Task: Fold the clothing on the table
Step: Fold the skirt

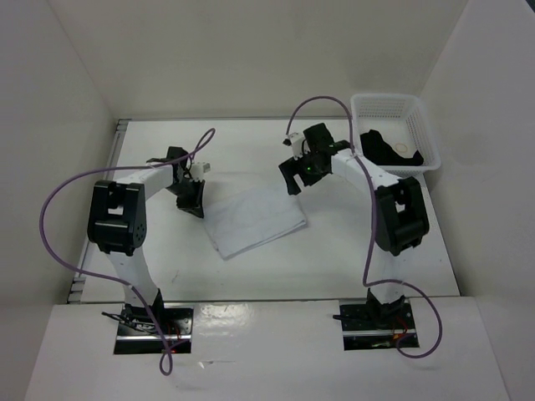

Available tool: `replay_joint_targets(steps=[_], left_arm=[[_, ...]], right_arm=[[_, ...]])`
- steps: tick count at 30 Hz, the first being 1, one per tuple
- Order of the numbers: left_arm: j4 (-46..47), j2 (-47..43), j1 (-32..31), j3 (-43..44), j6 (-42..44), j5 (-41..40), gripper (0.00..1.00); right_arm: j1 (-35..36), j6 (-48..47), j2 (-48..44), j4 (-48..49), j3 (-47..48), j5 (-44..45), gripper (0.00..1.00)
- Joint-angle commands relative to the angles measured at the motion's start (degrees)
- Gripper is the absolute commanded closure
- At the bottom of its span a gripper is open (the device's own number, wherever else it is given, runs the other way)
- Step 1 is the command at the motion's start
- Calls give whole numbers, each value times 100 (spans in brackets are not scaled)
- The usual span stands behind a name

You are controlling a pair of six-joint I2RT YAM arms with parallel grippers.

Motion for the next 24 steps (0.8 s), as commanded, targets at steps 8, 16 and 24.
replay_joint_targets(steps=[8,16,24], left_arm=[[180,201,497,10,-85,132,97],[180,201,550,10,-85,185,97],[127,201,550,10,-32,186,97]], right_arm=[[-181,417,1245,257,594,-449,31],[-286,417,1413,257,480,-1275,38],[-286,365,1817,257,480,-1883,38]])
